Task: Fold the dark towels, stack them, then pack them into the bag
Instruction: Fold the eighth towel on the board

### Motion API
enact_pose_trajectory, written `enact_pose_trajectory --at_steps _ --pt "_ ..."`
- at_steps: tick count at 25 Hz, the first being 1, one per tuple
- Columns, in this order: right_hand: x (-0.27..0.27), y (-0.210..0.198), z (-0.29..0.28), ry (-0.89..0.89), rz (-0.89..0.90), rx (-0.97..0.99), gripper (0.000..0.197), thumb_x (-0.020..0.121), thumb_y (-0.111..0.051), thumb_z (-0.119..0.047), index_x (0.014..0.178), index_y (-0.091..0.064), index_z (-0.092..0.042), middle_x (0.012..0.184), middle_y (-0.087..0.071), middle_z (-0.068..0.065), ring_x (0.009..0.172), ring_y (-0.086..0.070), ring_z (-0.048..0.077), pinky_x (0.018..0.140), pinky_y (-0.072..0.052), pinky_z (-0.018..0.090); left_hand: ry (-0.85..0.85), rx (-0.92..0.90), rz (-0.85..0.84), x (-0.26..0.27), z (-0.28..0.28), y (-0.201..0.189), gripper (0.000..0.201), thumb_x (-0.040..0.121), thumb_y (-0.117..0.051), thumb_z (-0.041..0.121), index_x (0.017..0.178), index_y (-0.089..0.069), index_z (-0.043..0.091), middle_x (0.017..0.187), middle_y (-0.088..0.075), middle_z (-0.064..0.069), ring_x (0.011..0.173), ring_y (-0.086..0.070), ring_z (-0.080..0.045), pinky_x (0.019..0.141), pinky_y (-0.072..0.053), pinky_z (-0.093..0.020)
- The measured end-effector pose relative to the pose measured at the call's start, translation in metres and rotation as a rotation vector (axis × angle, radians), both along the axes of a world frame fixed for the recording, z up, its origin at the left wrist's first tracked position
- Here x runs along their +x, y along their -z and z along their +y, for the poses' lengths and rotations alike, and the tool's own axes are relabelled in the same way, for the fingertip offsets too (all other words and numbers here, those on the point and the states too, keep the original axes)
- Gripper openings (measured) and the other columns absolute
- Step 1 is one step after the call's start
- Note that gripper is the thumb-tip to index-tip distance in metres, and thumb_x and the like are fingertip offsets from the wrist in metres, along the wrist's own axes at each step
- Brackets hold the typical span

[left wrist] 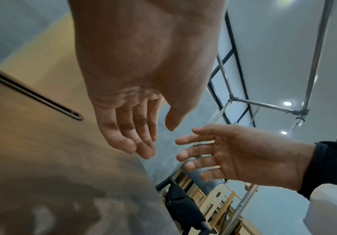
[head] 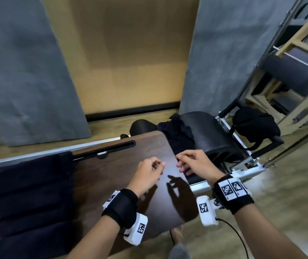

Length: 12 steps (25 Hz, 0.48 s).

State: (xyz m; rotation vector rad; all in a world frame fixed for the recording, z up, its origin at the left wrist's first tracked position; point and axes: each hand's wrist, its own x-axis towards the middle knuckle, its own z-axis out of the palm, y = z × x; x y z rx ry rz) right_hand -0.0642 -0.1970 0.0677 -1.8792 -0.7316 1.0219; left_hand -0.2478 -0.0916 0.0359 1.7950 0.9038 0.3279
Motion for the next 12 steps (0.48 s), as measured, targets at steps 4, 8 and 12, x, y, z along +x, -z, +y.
enact_pose_trajectory --at_steps 4,8,12 --pt "0.122 0.04 0.037 0.058 0.004 -0.094 0.017 0.102 -0.061 -0.016 0.105 -0.072 -0.002 0.088 -0.072 0.018 0.069 -0.067 0.026 0.052 -0.051 0.027 -0.07 -0.067 0.033 0.098 0.026 0.005 0.02 0.106 -0.061 0.028 0.099 -0.072 0.013 0.086 -0.076 -0.009 0.069 -0.074 -0.022 0.074 -0.062 -0.037" --pt "0.21 0.101 0.075 0.067 -0.026 -0.284 0.016 0.1 -0.061 -0.017 0.103 -0.073 -0.008 0.09 -0.067 0.01 0.071 -0.069 0.024 0.058 -0.058 0.034 -0.175 -0.162 0.058 0.18 0.052 0.018 0.015 0.106 -0.061 0.028 0.102 -0.072 0.018 0.092 -0.077 -0.008 0.066 -0.069 -0.012 0.055 -0.048 -0.018" --pt "0.267 0.155 0.118 -0.083 -0.092 -0.415 0.02 0.101 -0.06 -0.016 0.109 -0.077 -0.01 0.099 -0.072 0.009 0.096 -0.069 0.028 0.081 -0.058 0.038 -0.274 -0.271 0.097 0.243 0.077 0.04 0.014 0.106 -0.06 0.028 0.103 -0.07 0.02 0.094 -0.077 -0.006 0.07 -0.07 -0.013 0.06 -0.052 -0.029"
